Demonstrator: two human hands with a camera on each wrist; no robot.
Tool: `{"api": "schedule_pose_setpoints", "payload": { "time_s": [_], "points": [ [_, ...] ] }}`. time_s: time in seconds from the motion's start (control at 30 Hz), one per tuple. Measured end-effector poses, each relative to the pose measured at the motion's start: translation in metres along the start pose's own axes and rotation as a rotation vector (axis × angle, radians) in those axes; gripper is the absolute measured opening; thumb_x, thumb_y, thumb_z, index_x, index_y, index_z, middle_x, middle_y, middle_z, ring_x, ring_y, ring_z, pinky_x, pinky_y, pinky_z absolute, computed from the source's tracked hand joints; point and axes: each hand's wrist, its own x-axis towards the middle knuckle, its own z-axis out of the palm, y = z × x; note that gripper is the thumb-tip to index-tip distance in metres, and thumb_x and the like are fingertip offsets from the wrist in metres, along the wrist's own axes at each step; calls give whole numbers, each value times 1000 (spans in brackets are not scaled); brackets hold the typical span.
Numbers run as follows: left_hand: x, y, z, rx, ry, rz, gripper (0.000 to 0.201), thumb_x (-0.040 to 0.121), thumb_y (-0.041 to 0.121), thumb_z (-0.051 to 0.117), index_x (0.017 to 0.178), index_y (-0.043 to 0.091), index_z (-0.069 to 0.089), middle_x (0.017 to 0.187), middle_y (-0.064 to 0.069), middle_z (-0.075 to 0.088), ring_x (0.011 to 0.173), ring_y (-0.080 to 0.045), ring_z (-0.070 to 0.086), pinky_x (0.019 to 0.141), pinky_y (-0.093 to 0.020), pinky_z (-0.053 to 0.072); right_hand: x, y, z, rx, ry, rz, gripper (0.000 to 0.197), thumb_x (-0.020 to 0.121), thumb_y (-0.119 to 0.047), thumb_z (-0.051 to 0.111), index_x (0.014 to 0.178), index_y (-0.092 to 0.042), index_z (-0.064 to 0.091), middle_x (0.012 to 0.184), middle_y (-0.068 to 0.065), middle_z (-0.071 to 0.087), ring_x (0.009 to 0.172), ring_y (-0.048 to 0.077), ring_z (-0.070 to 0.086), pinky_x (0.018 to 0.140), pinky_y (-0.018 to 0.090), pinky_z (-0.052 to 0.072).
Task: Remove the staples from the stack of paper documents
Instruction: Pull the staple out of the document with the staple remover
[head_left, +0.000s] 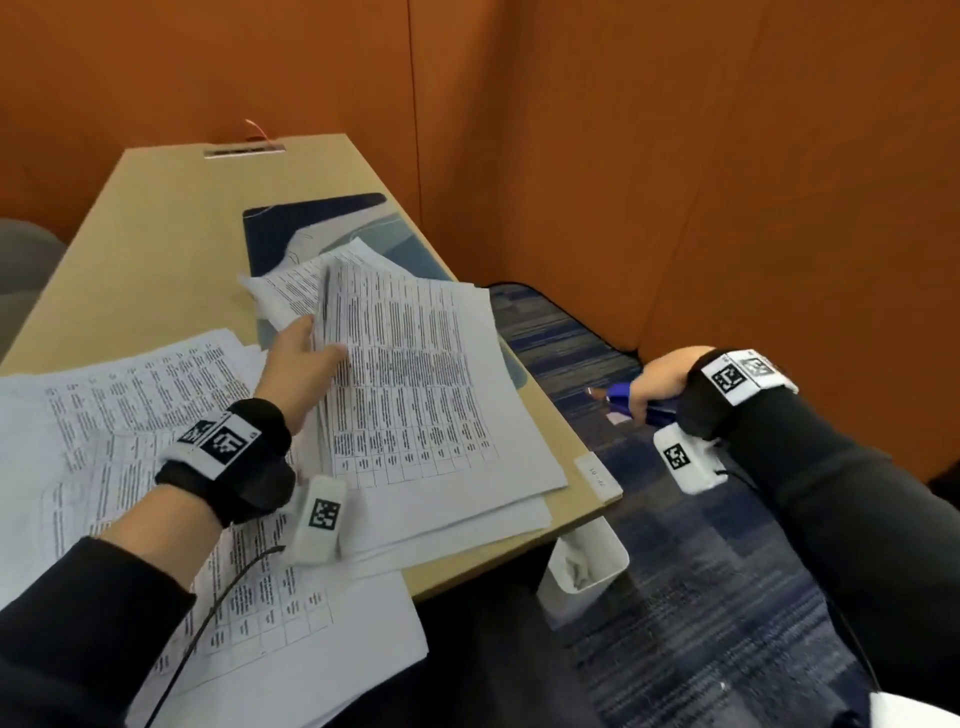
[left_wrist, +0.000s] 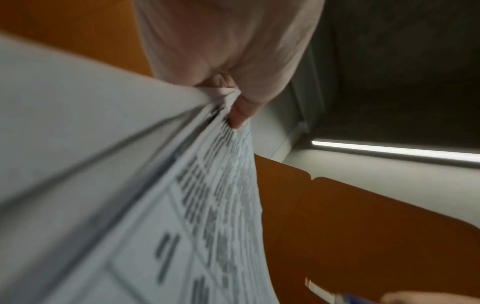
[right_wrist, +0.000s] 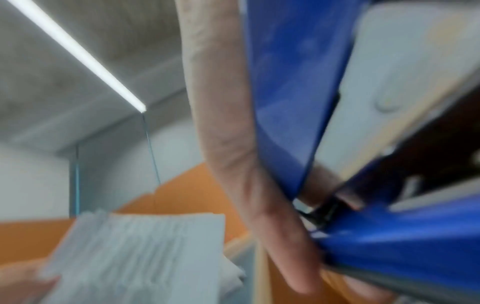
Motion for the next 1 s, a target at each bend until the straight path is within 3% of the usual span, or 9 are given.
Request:
{"api": "schedule_pose_setpoints", "payload": {
  "time_s": [0.2, 0.27, 0.33, 0.5, 0.57, 0.67, 0.8, 0.93, 1.0],
  "points": [
    [-1, 46, 2, 24, 178, 319, 37, 97, 10, 48, 133, 1, 47, 130, 9, 44, 93, 6, 53, 70, 2, 40, -32, -30, -24, 852, 210, -490, 37, 91, -38, 65, 102, -2, 62, 92, 18, 70, 84, 33, 65, 80, 42, 55],
    [3, 59, 1, -23, 183, 404, 31, 94, 19, 51, 122, 8, 54, 126, 2, 56, 86, 2, 56, 82, -16, 51, -38, -49, -22, 1018, 267, -658, 40, 91, -41, 63, 107, -5, 63, 92, 10, 72, 86, 29, 66, 82, 38, 56],
    [6, 69, -3, -33, 188, 464, 19, 88, 33, 52, 98, 17, 55, 93, -5, 60, 76, -9, 51, 75, -34, 49, -43, -66, -19, 1066, 306, -781, 43, 87, -46, 66, 105, -7, 67, 94, 8, 74, 84, 26, 66, 81, 37, 54],
    [-1, 104, -2, -165, 228, 741, 22, 92, 12, 39, 107, 21, 53, 90, -11, 57, 77, -27, 51, 69, -40, 44, -63, -95, -26, 1227, 378, -1055, 30, 91, -30, 63, 112, -9, 63, 102, 2, 75, 94, 18, 71, 85, 32, 56],
    [1, 103, 0, -207, 286, 808, 27, 87, 5, 35, 98, 26, 48, 81, 10, 53, 68, -15, 44, 60, -34, 37, -68, -99, -28, 1164, 454, -1117, 47, 90, -35, 66, 126, -6, 57, 116, 9, 70, 106, 24, 68, 93, 37, 54],
    [1, 79, 8, -211, 305, 673, 36, 85, 11, 32, 102, 38, 48, 82, 20, 49, 71, 7, 42, 66, -27, 38, -56, -102, -14, 1054, 471, -1081, 57, 86, -41, 65, 132, -8, 53, 123, 6, 66, 112, 21, 65, 100, 41, 50],
    [2, 49, 17, -138, 334, 586, 30, 86, 25, 29, 102, 42, 49, 102, 2, 59, 94, -3, 55, 84, -29, 45, -41, -109, 12, 998, 441, -1042, 79, 67, -72, 71, 126, -22, 53, 124, 9, 63, 115, 25, 61, 104, 54, 45],
    [9, 77, 9, -211, 461, 677, 34, 89, 6, 33, 112, 27, 44, 70, 1, 48, 48, -1, 38, 46, -20, 34, -50, -121, -1, 1038, 484, -1077, 71, 75, -59, 68, 131, -20, 49, 128, 6, 62, 118, 22, 60, 105, 49, 45],
    [14, 86, 2, -154, 494, 851, 49, 89, -5, 33, 127, 26, 40, 90, -15, 58, 50, -15, 42, 45, -29, 41, -49, -122, -6, 1031, 485, -1089, 70, 76, -56, 67, 132, -18, 49, 129, 4, 62, 118, 20, 61, 105, 49, 45]
  ]
}}
